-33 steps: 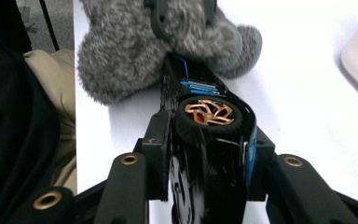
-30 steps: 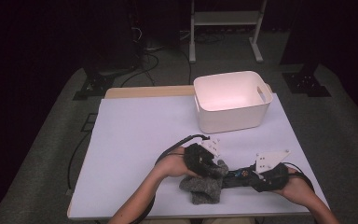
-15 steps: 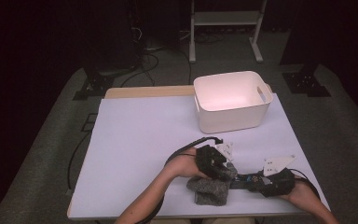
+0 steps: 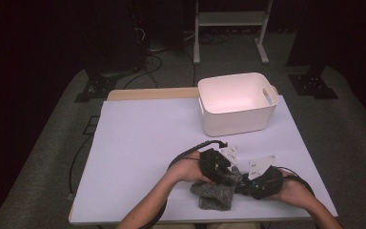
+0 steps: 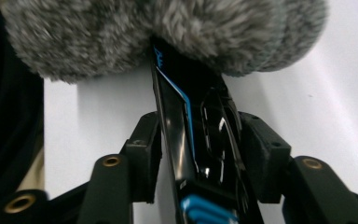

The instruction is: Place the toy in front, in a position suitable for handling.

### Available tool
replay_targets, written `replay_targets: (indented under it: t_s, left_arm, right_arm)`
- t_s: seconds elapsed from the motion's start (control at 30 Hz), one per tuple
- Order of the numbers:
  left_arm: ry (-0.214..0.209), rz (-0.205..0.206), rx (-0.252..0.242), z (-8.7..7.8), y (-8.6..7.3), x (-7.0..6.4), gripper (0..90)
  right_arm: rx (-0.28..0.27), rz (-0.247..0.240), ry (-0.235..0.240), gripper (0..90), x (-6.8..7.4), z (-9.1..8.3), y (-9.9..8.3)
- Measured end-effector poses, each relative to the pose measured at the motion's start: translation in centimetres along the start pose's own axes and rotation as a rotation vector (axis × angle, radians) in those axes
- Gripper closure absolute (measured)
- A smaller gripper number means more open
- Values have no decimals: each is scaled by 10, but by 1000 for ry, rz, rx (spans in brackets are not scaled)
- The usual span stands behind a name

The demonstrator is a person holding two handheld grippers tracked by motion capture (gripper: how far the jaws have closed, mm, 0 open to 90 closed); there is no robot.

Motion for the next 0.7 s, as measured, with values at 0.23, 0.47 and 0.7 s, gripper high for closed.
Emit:
replay_targets:
  t_s: [0.23, 0.47, 0.7]
  left_arm:
    - [14, -27, -11, -21, -14, -3, 758]
    - [41, -21, 8, -42, -24, -9, 758]
    - [64, -38, 39, -43, -36, -8, 756]
  right_arm:
    - [-12, -12, 32, 553, 1, 1, 8]
    - [-36, -48, 64, 554, 3, 19, 36]
    - [-55, -75, 100, 554, 5, 40, 65]
Point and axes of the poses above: each handheld gripper's, and its own axes: z roughly forward along the jaws, y roughly out of its top, x roughly to its left, the point moved 5 cm from there along z, roughly forward along the jaws, and after that the axes turned 5 degrees about z, right-handed, at the moved point
